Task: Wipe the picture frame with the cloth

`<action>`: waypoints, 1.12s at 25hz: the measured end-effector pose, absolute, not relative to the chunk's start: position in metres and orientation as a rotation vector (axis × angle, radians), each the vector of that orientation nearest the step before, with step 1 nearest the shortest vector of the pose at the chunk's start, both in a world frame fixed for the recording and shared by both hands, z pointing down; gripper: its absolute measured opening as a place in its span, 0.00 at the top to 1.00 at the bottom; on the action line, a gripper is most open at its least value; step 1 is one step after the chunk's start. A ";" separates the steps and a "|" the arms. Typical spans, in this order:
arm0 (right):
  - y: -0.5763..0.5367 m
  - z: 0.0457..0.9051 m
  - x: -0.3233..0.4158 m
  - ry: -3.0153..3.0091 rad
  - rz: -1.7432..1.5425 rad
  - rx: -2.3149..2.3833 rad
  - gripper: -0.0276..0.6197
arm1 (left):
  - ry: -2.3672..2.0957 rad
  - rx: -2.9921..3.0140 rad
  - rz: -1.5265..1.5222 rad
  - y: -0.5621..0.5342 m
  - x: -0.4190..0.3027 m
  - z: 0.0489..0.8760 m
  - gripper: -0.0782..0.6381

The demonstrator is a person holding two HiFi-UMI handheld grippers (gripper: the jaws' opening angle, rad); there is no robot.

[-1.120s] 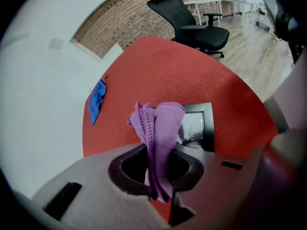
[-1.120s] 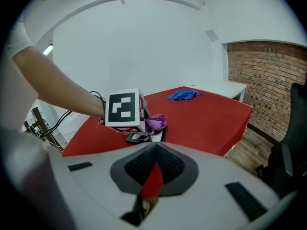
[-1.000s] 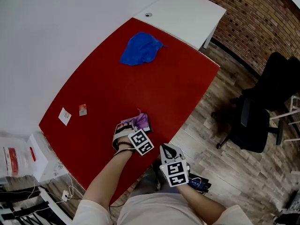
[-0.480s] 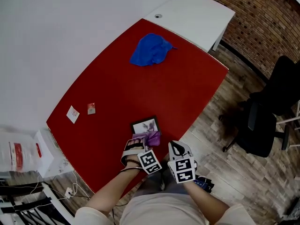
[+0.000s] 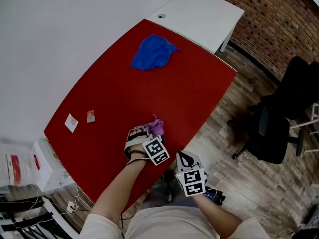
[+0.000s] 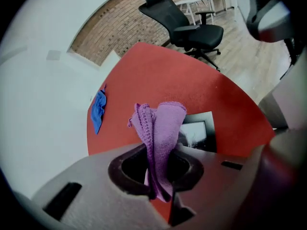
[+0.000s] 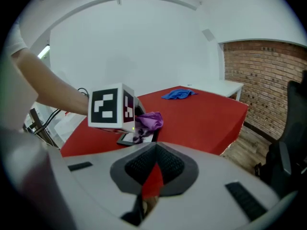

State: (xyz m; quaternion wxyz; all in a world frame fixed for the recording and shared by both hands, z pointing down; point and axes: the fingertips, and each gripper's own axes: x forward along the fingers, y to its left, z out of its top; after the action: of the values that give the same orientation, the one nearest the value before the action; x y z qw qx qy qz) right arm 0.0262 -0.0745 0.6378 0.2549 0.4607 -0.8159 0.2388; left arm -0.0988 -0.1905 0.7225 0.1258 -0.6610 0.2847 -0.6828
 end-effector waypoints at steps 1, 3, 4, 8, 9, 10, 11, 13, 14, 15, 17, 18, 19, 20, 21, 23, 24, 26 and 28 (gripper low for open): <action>-0.072 0.639 0.028 -2.213 0.652 1.249 0.95 | 0.820 -1.913 -2.003 -0.193 -0.098 0.725 0.81; -0.070 0.641 0.033 -2.208 0.659 1.255 0.95 | 0.803 -1.900 -2.027 -0.193 -0.096 0.732 0.81; -0.069 0.642 0.035 -2.208 0.664 1.261 0.95 | 0.794 -1.896 -2.032 -0.190 -0.095 0.734 0.81; -0.070 0.645 0.044 -2.203 0.667 1.284 0.95 | 0.725 -1.888 -2.015 -0.169 -0.087 0.733 0.81; -0.071 0.645 0.045 -2.204 0.668 1.289 0.95 | 0.706 -1.892 -2.009 -0.161 -0.083 0.733 0.81; -0.072 0.645 0.046 -2.205 0.673 1.290 0.95 | 0.690 -1.899 -2.004 -0.151 -0.080 0.733 0.81; -0.073 0.645 0.046 -2.207 0.678 1.289 0.95 | 0.676 -1.905 -2.000 -0.142 -0.077 0.733 0.81; -0.075 0.645 0.045 -2.212 0.681 1.291 0.95 | 0.649 -1.912 -1.991 -0.124 -0.072 0.733 0.81; -0.076 0.643 0.045 -2.216 0.679 1.293 0.95 | 0.638 -1.914 -1.987 -0.116 -0.071 0.733 0.81; -0.076 0.642 0.044 -2.220 0.675 1.294 0.95 | 0.631 -1.915 -1.984 -0.109 -0.069 0.733 0.81; -0.077 0.641 0.043 -2.226 0.667 1.292 0.95 | 0.625 -1.911 -1.981 -0.100 -0.068 0.733 0.81; -0.077 0.641 0.043 -2.226 0.666 1.290 0.95 | 0.622 -1.905 -1.978 -0.098 -0.067 0.734 0.81; -0.076 0.642 0.043 -2.225 0.665 1.289 0.95 | 0.621 -1.901 -1.974 -0.096 -0.067 0.734 0.81; -0.076 0.643 0.044 -2.223 0.666 1.288 0.95 | 0.623 -1.901 -1.970 -0.096 -0.067 0.734 0.81; -0.074 0.643 0.043 -2.221 0.667 1.286 0.95 | 0.636 -1.908 -1.965 -0.095 -0.067 0.734 0.81; -0.071 0.642 0.043 -2.219 0.661 1.281 0.95 | 0.719 -1.973 -1.941 -0.098 -0.068 0.731 0.81; -0.070 0.641 0.043 -2.221 0.653 1.278 0.95 | 0.795 -2.043 -1.914 -0.100 -0.068 0.727 0.81; -0.069 0.634 0.042 -2.230 0.635 1.272 0.95 | 0.985 -2.238 -1.800 -0.101 -0.064 0.706 0.81; -0.064 0.624 0.042 -2.245 0.619 1.258 0.95 | 1.161 -2.415 -1.626 -0.092 -0.059 0.674 0.81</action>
State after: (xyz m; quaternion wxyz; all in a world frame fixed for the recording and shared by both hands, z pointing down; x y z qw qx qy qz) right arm 0.0420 -0.0640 0.6237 0.2448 0.4608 -0.8224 0.2266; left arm -0.0594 -0.0922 0.6740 0.0036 -0.7706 0.3702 -0.5187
